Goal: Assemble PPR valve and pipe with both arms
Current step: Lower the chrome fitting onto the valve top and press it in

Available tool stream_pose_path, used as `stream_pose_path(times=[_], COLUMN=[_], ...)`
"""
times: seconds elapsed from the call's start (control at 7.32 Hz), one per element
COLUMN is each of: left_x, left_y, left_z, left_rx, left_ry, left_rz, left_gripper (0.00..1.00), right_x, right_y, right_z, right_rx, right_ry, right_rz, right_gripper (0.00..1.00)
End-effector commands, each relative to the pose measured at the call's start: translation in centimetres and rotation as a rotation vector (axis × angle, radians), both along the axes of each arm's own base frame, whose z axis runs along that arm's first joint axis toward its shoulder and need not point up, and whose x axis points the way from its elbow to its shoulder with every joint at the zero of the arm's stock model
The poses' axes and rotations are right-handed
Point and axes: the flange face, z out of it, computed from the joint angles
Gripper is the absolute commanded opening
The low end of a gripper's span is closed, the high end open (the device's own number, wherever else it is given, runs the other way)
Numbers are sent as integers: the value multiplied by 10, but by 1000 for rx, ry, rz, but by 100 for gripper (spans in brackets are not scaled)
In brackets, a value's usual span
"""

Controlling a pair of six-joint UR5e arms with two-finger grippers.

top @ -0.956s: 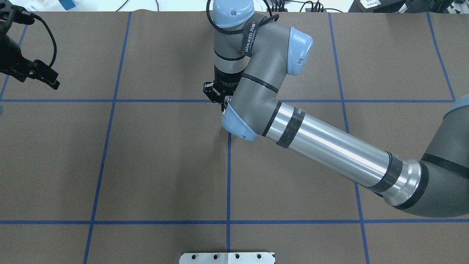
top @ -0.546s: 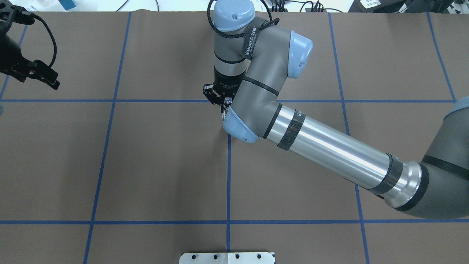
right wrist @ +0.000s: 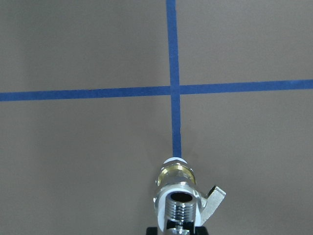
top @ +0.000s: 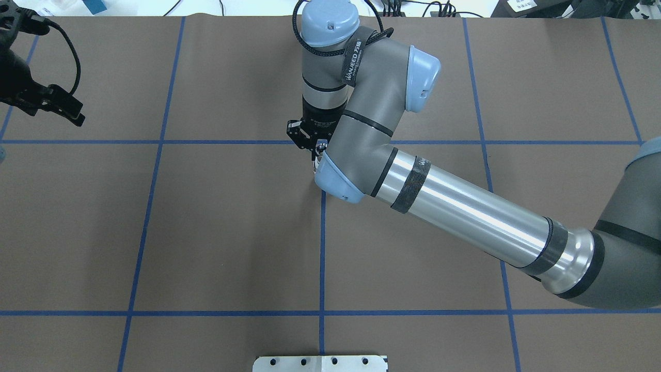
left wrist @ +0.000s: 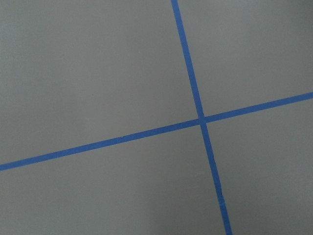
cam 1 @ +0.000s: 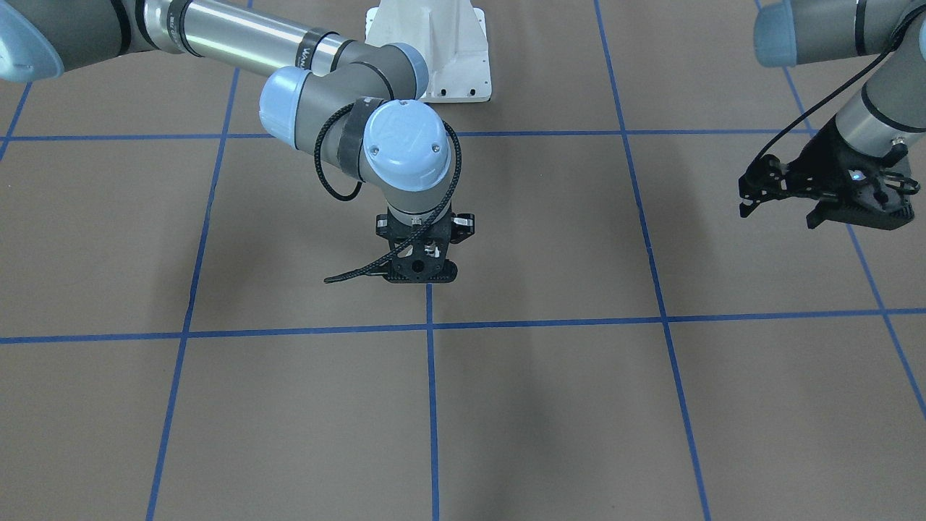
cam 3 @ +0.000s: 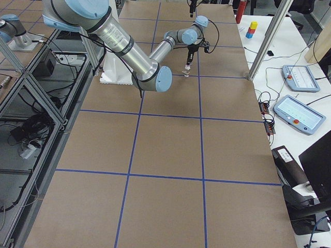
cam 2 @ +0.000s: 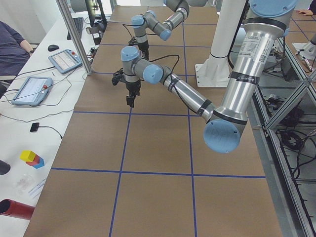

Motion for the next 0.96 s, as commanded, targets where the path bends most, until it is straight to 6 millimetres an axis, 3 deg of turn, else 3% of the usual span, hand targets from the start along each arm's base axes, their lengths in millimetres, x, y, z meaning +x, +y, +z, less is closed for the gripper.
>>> stream_pose_path(times=[0.0, 0.14, 0.27, 0.41, 0.55, 0.82], left_x=[0, 0, 1, 1, 1, 1], left_y=[0, 0, -1, -1, -1, -1], left_z=[1, 1, 2, 3, 2, 2], left_rx=[-1, -1, -4, -4, -4, -5], left_ry=[-1, -1, -2, -2, -2, -2], left_rz=[0, 0, 0, 0, 0, -1], left_gripper=[100, 100, 100, 100, 100, 100], right_x=[0, 1, 1, 1, 1, 0], right_y=[0, 0, 0, 0, 1, 2], right_z=[0, 1, 1, 3, 4, 5], right_rx=[1, 2, 6, 6, 6, 16], right_ry=[-2, -1, -2, 0, 0, -24], right_rz=[-1, -1, -4, -6, -5, 6], right_gripper=[0, 0, 27, 74, 97, 98])
